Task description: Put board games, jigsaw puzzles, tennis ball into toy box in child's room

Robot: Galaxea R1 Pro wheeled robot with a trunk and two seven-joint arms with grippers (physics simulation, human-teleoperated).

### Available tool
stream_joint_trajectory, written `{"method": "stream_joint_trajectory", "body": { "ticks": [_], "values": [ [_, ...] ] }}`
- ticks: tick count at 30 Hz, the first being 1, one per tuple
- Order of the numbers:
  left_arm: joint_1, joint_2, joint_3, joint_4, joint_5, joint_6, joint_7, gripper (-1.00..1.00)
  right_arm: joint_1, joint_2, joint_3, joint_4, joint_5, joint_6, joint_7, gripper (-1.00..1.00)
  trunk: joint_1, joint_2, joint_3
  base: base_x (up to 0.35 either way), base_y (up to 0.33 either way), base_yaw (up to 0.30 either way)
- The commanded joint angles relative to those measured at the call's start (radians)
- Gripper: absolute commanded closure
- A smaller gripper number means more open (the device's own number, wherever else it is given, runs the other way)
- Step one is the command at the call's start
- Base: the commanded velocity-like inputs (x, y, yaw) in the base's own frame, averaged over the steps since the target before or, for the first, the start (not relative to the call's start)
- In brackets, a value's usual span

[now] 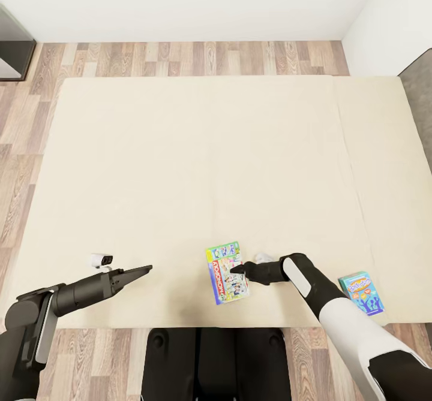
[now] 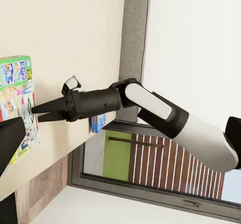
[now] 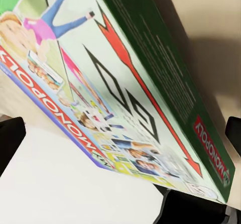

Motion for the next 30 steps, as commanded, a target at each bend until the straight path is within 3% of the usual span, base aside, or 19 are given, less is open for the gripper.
{"method": "stream_joint_trajectory", "body": {
  "ticks": [1,30],
  "values": [
    [0.000,0.000,0.000,0.000,0.000,0.011,-0.004,-1.00,0.000,-0.001,0.003,-0.001,0.006,0.001,0.007,-1.00,0.001,-0.002,-0.001,0.000,0.000,0.000],
    [0.000,0.000,0.000,0.000,0.000,0.011,-0.004,-1.00,0.000,0.006,0.004,-0.001,0.006,-0.002,0.007,-1.00,0.001,-0.002,-0.001,0.000,0.004,0.000]
  ]
}}
